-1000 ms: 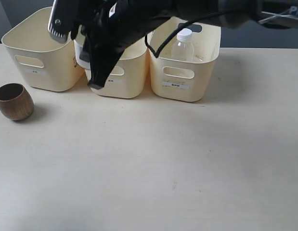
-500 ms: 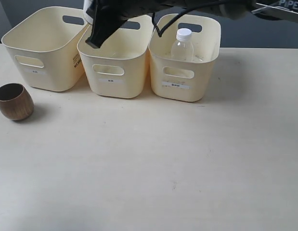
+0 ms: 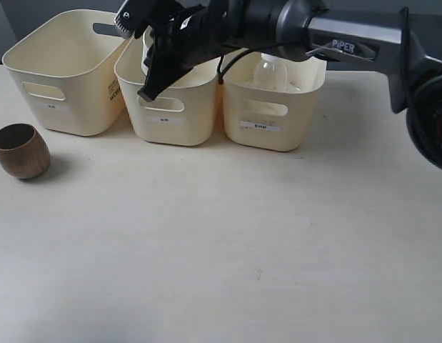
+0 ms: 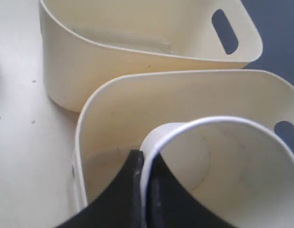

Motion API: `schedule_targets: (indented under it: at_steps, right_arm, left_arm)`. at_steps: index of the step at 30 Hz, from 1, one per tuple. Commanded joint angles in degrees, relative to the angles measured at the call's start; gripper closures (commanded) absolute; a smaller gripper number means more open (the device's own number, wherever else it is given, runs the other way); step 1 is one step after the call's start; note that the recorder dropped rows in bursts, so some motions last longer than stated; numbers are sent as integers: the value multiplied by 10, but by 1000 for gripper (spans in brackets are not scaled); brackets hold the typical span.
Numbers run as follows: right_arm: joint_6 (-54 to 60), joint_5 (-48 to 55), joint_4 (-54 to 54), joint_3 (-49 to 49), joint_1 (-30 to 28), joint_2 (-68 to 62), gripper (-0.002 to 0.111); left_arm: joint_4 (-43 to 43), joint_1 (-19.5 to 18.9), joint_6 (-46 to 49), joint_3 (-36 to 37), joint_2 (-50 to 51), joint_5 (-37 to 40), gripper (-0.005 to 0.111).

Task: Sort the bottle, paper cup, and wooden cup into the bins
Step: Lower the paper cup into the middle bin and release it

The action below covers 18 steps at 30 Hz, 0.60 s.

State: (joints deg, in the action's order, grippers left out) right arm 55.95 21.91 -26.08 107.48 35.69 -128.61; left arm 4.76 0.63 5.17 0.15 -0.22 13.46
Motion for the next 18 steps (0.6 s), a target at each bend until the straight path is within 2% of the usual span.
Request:
schedule_targets:
  at_steps: [1, 11, 13, 14, 15, 16, 18]
  right_arm:
    - [-4, 1, 7, 6, -3, -19, 109]
    - [-13, 11, 16, 6, -3, -27, 108]
    - [-14, 19, 16, 6, -3, -27, 101]
    - [-20, 19, 16, 6, -3, -27, 85]
    - [-22, 17, 16, 6, -3, -27, 78]
    - [-29, 12, 16, 6, -3, -27, 65]
    - [-34, 4, 16, 6, -3, -27, 65]
  left_arm:
    - [-1, 2, -1, -1, 2, -2, 107]
    - [-2, 2, -1, -1, 2, -2, 107]
    - [-2, 2, -1, -1, 2, -2, 107]
    - [-2, 2, -1, -1, 2, -2, 107]
    - [-2, 2, -1, -1, 2, -2, 107]
    - [-2, 2, -1, -1, 2, -2, 107]
    - [-2, 2, -1, -1, 2, -2, 107]
